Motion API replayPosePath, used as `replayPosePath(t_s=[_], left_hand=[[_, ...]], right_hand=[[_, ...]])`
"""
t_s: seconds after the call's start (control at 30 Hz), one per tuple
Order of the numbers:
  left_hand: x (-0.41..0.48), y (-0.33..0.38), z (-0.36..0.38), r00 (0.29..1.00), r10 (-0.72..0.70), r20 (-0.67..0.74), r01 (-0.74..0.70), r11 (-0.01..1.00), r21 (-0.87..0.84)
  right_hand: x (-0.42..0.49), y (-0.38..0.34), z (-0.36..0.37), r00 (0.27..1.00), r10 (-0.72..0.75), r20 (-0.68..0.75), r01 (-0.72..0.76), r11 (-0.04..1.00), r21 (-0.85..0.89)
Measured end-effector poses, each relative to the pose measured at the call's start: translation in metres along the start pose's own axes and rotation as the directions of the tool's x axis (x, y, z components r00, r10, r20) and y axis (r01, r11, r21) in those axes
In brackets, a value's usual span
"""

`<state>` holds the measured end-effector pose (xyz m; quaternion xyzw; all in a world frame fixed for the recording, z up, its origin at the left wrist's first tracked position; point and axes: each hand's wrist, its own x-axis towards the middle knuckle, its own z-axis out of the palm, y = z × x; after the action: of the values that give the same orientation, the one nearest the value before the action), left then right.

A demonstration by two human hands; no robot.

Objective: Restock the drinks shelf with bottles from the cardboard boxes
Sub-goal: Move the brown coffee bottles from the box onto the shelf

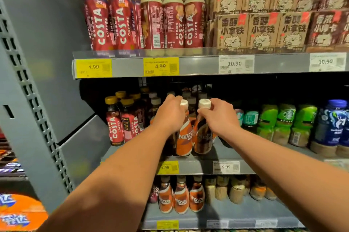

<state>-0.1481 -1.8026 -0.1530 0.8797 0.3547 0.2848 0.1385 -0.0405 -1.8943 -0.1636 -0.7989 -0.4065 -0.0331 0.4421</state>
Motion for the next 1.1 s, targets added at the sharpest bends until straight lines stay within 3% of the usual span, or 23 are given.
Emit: replayPosePath(t_s=[0.23, 0.5, 0.57, 0.67, 0.8, 0.9, 1.1], left_hand=[[0.011, -0.026, 0.013, 0.994, -0.021, 0.110, 0.030, 0.996, -0.082], [-0.006, -0.043, 0.030, 0.989, -0.149, 0.018, 0.137, 0.851, -0.507], [-0.016, -0.047, 0.044, 0.985, -0.169, 0.035, 0.161, 0.826, -0.540], [-0.030, -0.057, 0.061, 0.967, -0.246, 0.069, 0.244, 0.804, -0.543], [-0.039, -0.067, 0.076, 0.952, -0.223, 0.209, 0.302, 0.790, -0.533], [-0.036, -0.070, 0.079, 0.940, -0.270, 0.207, 0.340, 0.755, -0.561], [-0.029, -0.067, 0.085, 0.934, -0.231, 0.273, 0.356, 0.658, -0.664]], right_hand=[[0.003, 0.011, 0.027, 1.000, 0.002, 0.028, -0.002, 1.000, 0.019], [-0.013, 0.036, 0.038, 0.994, 0.047, 0.100, -0.077, 0.941, 0.330], [-0.023, 0.046, 0.046, 0.991, 0.063, 0.116, -0.100, 0.930, 0.353], [-0.032, 0.058, 0.056, 0.986, 0.103, 0.133, -0.140, 0.939, 0.315], [-0.031, 0.064, 0.068, 0.975, 0.134, 0.179, -0.177, 0.952, 0.249], [-0.032, 0.065, 0.072, 0.977, 0.176, 0.117, -0.199, 0.956, 0.218], [-0.031, 0.077, 0.073, 0.974, 0.225, -0.009, -0.219, 0.957, 0.189]])
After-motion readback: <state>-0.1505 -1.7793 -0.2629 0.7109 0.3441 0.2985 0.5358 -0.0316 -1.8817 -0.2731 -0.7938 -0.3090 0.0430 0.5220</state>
